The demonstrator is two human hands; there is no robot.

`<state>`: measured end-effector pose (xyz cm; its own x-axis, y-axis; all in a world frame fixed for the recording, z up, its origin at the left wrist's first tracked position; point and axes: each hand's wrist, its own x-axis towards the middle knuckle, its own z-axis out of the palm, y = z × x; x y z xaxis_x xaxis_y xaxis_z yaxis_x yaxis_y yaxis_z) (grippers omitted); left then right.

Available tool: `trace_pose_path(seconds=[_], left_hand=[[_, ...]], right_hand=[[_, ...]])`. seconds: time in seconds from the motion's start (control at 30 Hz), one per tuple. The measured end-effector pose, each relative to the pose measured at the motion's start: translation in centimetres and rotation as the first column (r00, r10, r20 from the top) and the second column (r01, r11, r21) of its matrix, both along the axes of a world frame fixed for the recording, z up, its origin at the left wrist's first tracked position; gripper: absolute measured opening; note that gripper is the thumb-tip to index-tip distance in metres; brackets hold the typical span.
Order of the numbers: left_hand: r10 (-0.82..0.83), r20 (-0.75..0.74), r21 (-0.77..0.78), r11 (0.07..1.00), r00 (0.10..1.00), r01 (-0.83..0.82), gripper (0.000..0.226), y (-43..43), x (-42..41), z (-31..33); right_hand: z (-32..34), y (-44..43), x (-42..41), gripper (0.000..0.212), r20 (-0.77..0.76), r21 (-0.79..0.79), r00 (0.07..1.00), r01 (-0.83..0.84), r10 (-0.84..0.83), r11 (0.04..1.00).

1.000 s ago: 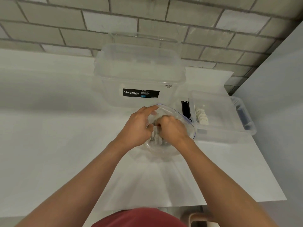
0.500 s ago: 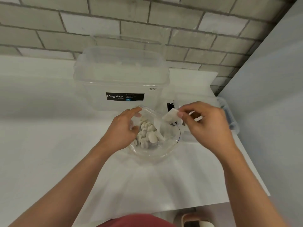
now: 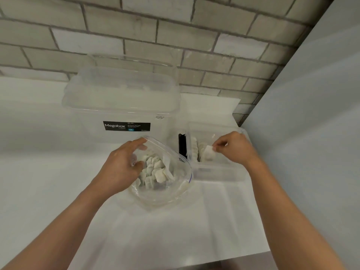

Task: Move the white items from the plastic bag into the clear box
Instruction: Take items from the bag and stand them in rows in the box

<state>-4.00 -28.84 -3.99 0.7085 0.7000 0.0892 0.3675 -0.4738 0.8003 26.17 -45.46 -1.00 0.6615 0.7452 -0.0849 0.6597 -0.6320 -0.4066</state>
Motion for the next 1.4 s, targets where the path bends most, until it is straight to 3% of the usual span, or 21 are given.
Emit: trace_pose_path(seconds=[0.2,0.63,0.77,0.9,1.03,1.13,1.2,1.3,1.4], left_hand=[[0.042,-0.021,0.006,0.999,0.999,-0.042,0.063,-0.1,0.1,0.0],[0.046,-0.045,0.007,0.999,0.998,-0.045,0.063,0.2,0.4,-0.1],[0.043,-0.048,-0.005,0.999,0.998,-0.043,0.062,0.3,0.0,-0.3],[0.015,-0.029,-0.004,1.0,0.999,-0.016,0.062,0.4,-0.3,-0.4],[-0.023,-0.036,0.008,1.0,0.999,0.023,0.066,0.2,-0.8,-0.4],[-0.054,-0.056,0.042,0.998,0.997,0.056,0.068,0.3,-1.4,-0.5],[-0.078,-0.064,0.057,0.995,0.995,0.082,0.069,0.3,-1.8,-0.5],[-0.108,-0.043,0.061,0.992,0.993,0.11,0.07,0.1,-2.0,-0.4],[-0.149,-0.018,0.062,0.987,0.989,0.15,0.068,-0.3,-2.2,-0.6]], right_hand=[[-2.9,1.0,1.8,0.009,-0.148,-0.222,0.988,-0.067,0.035,0.973],[-4.7,1.9,3.0,0.01,-0.142,-0.255,0.989,-0.065,0.029,0.965],[-2.1,0.8,1.7,0.008,-0.082,-0.113,0.997,-0.025,0.016,0.993],[1.4,-0.8,-2.9,0.004,-0.072,0.235,0.997,0.049,-0.033,0.971],[4.0,-0.5,-11.4,0.005,-0.168,0.417,0.979,-0.039,0.119,0.908],[2.4,1.5,-16.0,0.008,-0.232,0.258,0.933,-0.212,0.273,0.943],[-0.4,3.5,-17.7,0.013,-0.099,0.064,0.95,-0.291,0.296,0.955],[-3.5,5.5,-19.1,0.017,0.087,-0.153,0.977,-0.182,0.197,0.971],[-5.0,6.1,-19.8,0.038,0.169,-0.298,0.977,-0.073,0.127,0.952]])
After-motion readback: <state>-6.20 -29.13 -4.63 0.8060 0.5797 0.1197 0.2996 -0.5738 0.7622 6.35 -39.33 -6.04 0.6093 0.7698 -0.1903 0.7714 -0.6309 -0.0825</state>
